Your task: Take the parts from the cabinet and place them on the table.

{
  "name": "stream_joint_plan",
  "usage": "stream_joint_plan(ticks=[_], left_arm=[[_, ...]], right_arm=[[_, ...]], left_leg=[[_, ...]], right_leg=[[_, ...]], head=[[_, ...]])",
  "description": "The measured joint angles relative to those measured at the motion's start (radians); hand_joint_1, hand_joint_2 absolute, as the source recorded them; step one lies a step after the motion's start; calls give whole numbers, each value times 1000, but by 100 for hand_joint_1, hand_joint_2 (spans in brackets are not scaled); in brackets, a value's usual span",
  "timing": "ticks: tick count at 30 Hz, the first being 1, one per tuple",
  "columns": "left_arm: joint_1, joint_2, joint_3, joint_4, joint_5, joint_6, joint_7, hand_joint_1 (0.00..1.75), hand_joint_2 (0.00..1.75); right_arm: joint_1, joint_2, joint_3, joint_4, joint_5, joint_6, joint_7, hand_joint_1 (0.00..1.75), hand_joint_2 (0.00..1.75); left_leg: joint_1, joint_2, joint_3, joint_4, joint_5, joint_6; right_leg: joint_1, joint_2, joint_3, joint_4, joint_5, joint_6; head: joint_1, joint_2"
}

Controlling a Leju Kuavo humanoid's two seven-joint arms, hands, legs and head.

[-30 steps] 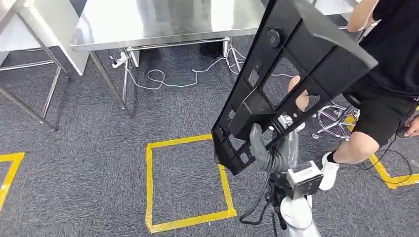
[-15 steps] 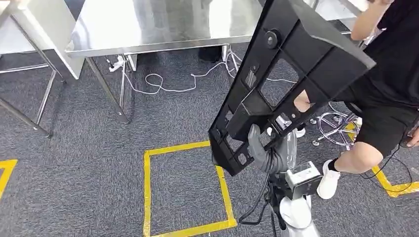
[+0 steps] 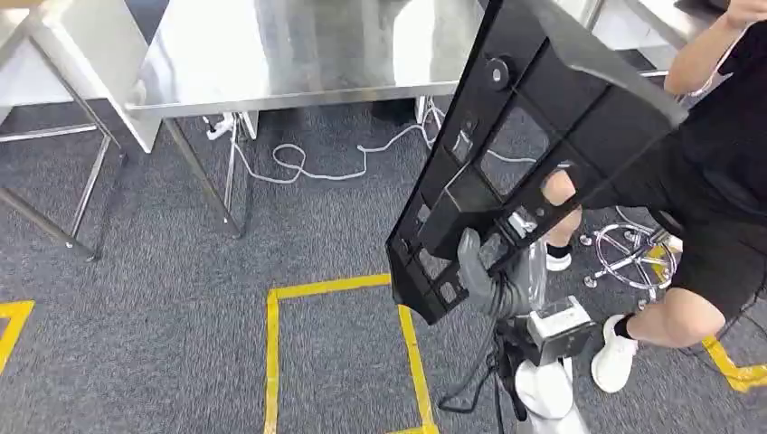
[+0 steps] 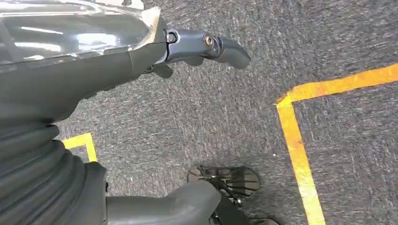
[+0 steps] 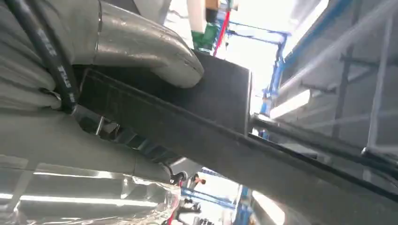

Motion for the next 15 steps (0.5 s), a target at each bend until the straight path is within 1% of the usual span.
stream_joint_plan(ticks=[1, 2, 3, 4, 5, 6, 7, 8, 9, 10, 11, 12, 13, 14, 15], left_arm=[[0, 0, 2, 0, 0, 0, 0, 0, 175], [-2, -1, 2, 0, -1, -1, 0, 0, 175], [-2, -1, 5, 0, -1, 0, 0, 0, 175], [-1, -1, 6, 0, -1, 0, 0, 0, 175], [1, 0, 7, 0, -1, 0, 0, 0, 175], [1, 0, 8, 0, -1, 0, 0, 0, 175], [1, 0, 8, 0, -1, 0, 0, 0, 175], [1, 0, 8, 0, -1, 0, 0, 0, 175], [2, 0, 8, 0, -1, 0, 0, 0, 175], [4, -1, 8, 0, -1, 0, 0, 0, 175], [7, -4, 8, 5, -1, 0, 0, 0, 175], [3, -2, 8, 5, -1, 0, 0, 0, 175], [4, -2, 8, 4, -1, 1, 0, 0, 175], [3, -3, 8, 4, -1, 1, -1, 0, 175], [3, -4, 8, 4, -1, 0, -1, 0, 175]], right_arm=[[-2, 0, 0, 0, 0, 0, 0, 175, 175], [-7, 0, 0, 0, -1, 0, 0, 175, 175], [-10, 0, 2, 0, -2, 0, 0, 175, 175], [-9, 0, 5, 0, -2, 0, 0, 175, 175], [-9, 0, 6, 1, -2, 0, 0, 175, 175], [-9, 0, 8, 3, -3, 0, 0, 175, 175], [-9, 0, 8, 4, -3, 0, 0, 175, 175], [-10, 0, 9, 4, -4, 0, 0, 175, 175], [-10, 0, 9, 4, -4, 0, 0, 175, 175], [-10, 0, 10, 4, -5, 0, 0, 175, 175], [-11, 0, 11, 6, -6, 0, 0, 175, 175], [-13, 0, 11, 6, -6, 0, 0, 175, 175], [-15, -1, 11, 6, -6, 0, 0, 175, 175], [-16, -1, 13, 6, -6, 0, 0, 175, 175], [-18, -1, 13, 5, -6, 0, 0, 175, 175]], left_leg=[[3, 4, -4, 27, -12, -8], [6, 9, -41, 94, -26, -17], [10, 11, -91, 176, -52, -24], [15, 13, -138, 241, -81, -29], [20, 14, -182, 291, -110, -35], [26, 14, -206, 298, -118, -39], [30, 16, -210, 270, -104, -41], [35, 18, -197, 208, -61, -45], [41, 20, -172, 125, 5, -52], [49, 25, -153, 51, 80, -60], [46, 41, -167, 30, 107, -57], [41, 40, -161, 32, 97, -38], [37, 36, -155, 29, 105, -26], [33, 36, -154, 25, 107, -19], [31, 30, -140, 21, 106, -12]], right_leg=[[0, -1, 10, -1, -4, -6], [0, -2, 17, -1, -10, -14], [0, -1, 21, -1, -17, -17], [-2, -1, 26, -1, -23, -16], [-3, 1, 33, -1, -32, -14], [-7, 2, 43, -1, -41, -10], [-11, 4, 55, -1, -50, -5], [-15, 4, 70, -1, -62, 1], [-20, 3, 88, -1, -75, 8], [-19, 3, 86, -3, -86, 17], [-15, 4, 113, 4, -97, 26], [-10, 3, 106, -8, -98, 33], [-7, 4, 112, -16, -96, 44], [-2, 3, 120, -10, -91, 54], [-2, 3, 118, -3, -86, 62]], head=[[6, 0], [3, 0], [3, 0], [3, 0], [2, 0], [3, 0], [3, 0], [3, 0], [3, 0], [2, 0], [-7, 0], [-10, 0], [-4, 0], [-5, 0], [-4, 0]])
